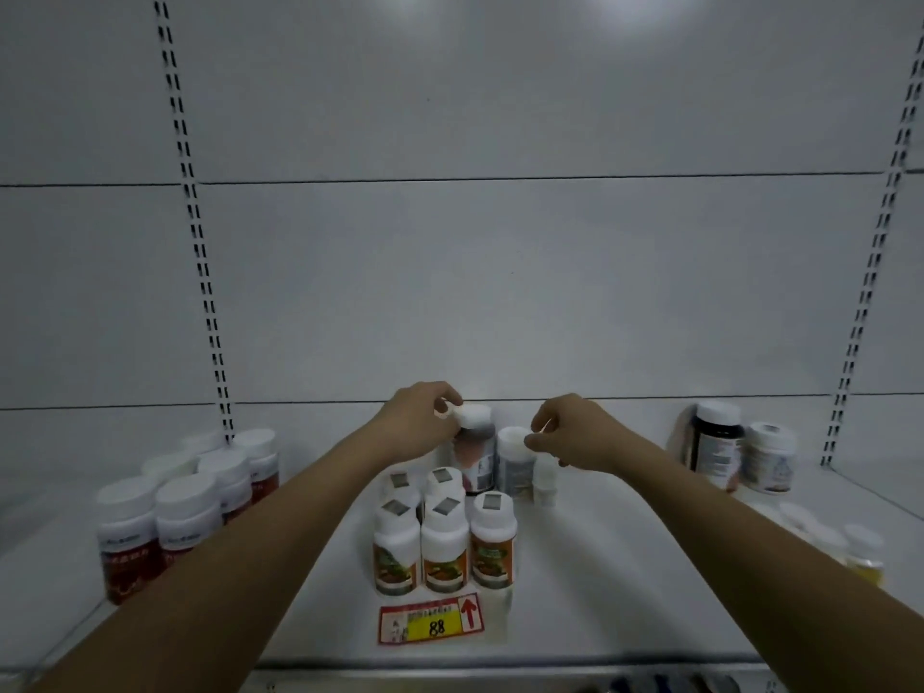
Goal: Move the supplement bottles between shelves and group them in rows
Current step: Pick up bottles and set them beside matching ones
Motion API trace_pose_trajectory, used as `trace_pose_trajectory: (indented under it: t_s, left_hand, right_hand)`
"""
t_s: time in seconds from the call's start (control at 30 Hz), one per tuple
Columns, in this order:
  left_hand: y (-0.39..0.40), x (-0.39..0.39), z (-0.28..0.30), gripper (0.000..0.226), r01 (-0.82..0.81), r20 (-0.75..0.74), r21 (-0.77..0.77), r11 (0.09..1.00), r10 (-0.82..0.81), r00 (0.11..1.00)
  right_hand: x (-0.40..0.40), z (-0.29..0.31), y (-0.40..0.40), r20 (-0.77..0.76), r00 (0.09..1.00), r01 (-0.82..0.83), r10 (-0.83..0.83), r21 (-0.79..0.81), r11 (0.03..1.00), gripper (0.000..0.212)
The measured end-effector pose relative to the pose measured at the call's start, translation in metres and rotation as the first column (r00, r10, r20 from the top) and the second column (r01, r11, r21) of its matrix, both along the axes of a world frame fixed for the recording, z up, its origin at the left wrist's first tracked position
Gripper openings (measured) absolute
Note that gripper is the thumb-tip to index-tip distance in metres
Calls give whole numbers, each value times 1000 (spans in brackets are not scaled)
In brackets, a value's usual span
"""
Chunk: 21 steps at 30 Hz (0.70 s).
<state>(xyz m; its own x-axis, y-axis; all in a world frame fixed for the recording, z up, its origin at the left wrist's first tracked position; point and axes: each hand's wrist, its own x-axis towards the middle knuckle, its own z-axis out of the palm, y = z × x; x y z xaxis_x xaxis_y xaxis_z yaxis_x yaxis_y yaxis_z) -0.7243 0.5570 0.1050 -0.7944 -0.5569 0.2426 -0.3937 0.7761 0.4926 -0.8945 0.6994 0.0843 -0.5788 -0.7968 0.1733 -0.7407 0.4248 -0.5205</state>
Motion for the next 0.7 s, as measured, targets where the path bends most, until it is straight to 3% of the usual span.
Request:
trace_pose_trajectory:
  t_s: [0.2, 0.3, 0.43, 0.57, 0.7]
  left_hand:
    - [-38, -50, -16, 52, 147, 107, -32, 989, -142, 984]
    - [-51, -63, -25, 55, 173, 151, -59, 983, -163, 975]
    - [-62, -72, -25, 52, 169, 134, -87, 982, -156, 979]
    - [-63, -76, -28, 49, 150, 90, -84, 985, -143, 986]
    - [-67, -72, -32, 48, 147, 3, 42, 988, -147, 989]
  right_hand:
    - [-28, 3, -48, -125, 992, 17, 13, 232, 973, 63]
    - [-31, 1, -67, -139, 990, 11, 38, 333, 943, 54]
    - [-38, -5, -78, -121, 992, 17, 26, 341, 940, 40]
    - [-46, -7, -76, -84, 996, -3, 33, 328, 945, 51]
    - [-46, -7, -76, -74, 997, 0, 24, 317, 948, 63]
